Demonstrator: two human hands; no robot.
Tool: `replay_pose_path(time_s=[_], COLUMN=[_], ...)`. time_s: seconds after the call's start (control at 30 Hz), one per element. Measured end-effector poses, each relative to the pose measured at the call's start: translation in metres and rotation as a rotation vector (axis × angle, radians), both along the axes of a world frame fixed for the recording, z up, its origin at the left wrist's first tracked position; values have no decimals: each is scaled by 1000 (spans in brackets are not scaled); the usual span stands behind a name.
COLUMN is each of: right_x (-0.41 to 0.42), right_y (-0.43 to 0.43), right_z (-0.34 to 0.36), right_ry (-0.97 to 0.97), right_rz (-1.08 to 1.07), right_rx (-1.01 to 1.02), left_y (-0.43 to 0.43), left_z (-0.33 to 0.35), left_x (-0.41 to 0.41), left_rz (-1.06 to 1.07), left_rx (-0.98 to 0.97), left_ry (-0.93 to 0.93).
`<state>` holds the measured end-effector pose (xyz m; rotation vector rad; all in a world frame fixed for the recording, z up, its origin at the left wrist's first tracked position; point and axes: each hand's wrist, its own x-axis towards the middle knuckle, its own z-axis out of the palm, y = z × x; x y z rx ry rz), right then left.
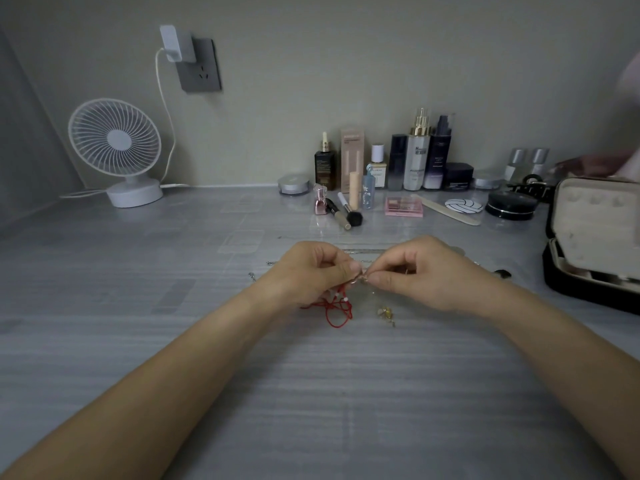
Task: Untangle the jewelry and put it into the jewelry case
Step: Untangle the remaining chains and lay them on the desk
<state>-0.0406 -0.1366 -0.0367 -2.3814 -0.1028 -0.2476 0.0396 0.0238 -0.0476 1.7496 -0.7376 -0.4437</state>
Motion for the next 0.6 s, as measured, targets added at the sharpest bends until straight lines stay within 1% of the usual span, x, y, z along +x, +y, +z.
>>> replay_pose_path(time_s=[0.17, 0.33, 0.4, 0.5, 0.6], right_x=[-2, -1, -2, -2, -3], right_y=[2, -2, -3, -3, -4], right_z=[1, 3, 5, 8, 9], right_ry=[-27, -77, -92, -102, -96], right_rz=[2, -71, -88, -114, -126], right_rx=[21, 86, 124, 147, 159], left_y=[0, 3, 5, 7, 8], left_z=[0, 2, 3, 7, 9], left_x=[1, 4, 4, 1, 0], left_rz=[0, -8, -22, -40, -34], left_rx=[-5, 22, 18, -38, -8], left_ry=[19, 15, 46, 162, 162])
